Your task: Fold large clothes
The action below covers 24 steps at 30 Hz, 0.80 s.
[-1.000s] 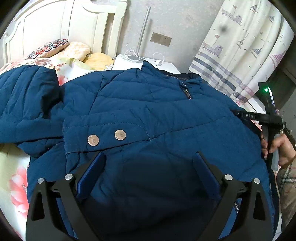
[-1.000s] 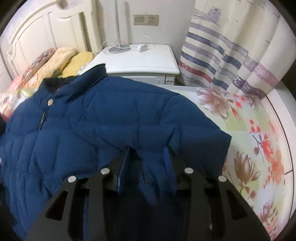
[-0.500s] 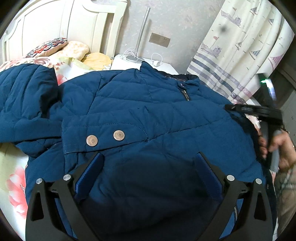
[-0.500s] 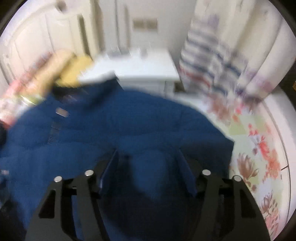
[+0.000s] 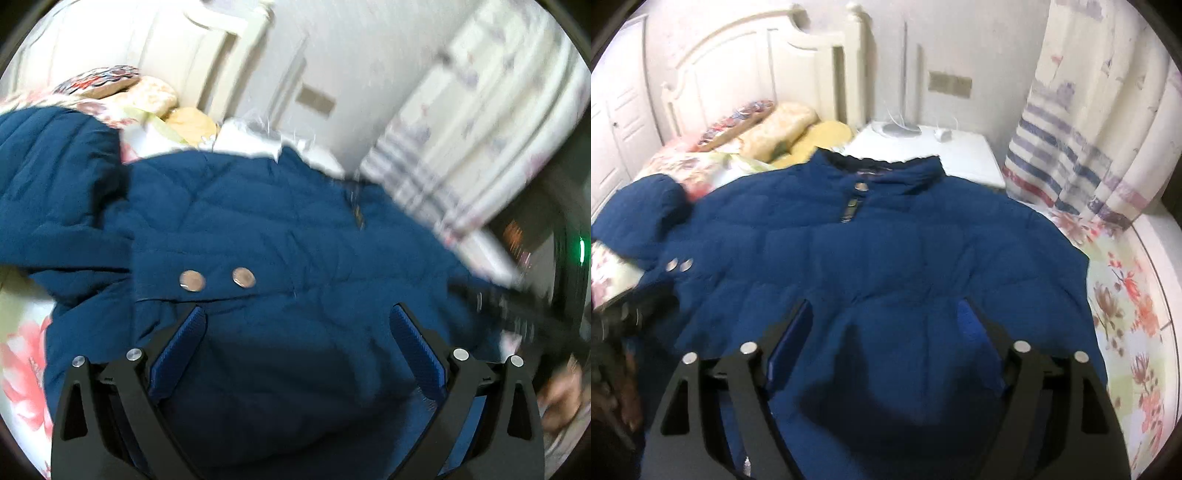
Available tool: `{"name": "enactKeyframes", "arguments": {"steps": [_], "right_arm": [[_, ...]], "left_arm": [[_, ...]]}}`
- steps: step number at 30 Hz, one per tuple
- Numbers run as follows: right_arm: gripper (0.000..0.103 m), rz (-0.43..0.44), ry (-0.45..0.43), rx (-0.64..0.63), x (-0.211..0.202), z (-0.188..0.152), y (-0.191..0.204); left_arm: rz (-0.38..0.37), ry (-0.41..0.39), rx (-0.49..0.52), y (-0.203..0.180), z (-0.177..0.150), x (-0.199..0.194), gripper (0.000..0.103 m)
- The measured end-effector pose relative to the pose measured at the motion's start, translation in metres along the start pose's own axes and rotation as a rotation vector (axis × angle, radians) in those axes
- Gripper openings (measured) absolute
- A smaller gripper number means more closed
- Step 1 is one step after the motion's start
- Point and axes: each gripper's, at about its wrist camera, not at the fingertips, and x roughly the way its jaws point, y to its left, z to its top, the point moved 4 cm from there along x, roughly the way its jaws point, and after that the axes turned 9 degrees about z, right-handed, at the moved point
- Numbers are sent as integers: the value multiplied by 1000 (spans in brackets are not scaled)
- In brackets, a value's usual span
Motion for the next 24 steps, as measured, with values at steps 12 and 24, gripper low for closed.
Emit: {"name": "enactKeyframes", "arguments": {"steps": [12, 24], "right_arm": [[89, -13, 35, 16, 29, -42, -9], [92, 16, 43, 41, 33, -42, -8]], "left_arm": [[173, -357, -697, 234, 36, -156, 97], [181, -282, -880, 363, 88, -144, 32]]}}
